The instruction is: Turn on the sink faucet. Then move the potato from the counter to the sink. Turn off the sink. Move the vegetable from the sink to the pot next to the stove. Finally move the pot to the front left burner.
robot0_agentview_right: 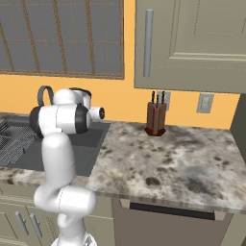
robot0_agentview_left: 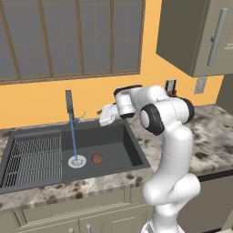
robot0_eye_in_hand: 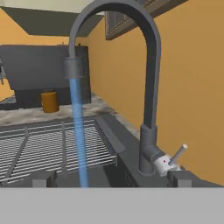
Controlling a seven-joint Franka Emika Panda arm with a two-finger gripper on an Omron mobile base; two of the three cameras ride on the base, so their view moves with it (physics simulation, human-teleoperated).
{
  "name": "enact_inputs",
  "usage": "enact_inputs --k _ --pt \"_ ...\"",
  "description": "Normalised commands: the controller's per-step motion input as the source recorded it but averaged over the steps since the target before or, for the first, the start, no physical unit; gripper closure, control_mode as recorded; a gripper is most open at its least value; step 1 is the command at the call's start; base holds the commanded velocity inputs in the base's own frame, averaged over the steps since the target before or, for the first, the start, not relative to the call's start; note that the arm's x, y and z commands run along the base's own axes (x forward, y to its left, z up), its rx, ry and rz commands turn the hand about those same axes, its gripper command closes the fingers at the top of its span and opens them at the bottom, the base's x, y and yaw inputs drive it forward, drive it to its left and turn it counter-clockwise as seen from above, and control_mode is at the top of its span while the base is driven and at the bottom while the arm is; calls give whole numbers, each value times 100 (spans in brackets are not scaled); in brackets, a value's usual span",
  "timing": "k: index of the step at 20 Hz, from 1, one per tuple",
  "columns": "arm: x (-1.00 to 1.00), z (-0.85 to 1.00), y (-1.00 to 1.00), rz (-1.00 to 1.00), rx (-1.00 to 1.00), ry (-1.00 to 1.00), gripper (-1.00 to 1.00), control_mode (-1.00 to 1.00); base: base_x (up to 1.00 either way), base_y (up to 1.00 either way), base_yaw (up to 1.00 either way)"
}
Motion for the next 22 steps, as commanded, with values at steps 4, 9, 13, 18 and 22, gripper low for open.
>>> enact_inputs --k 4,9,13,18,22 --pt "14 0 16 1 1 -3 -100 -100 0 0 0" --pt "19 -1 22 1 0 0 -100 -100 0 0 0" --pt "37 0 17 2 0 1 -100 -100 0 0 0" --pt "39 -15 10 3 0 2 -100 -100 0 0 0" --pt "32 -26 0 0 0 2 -100 -100 0 0 0"
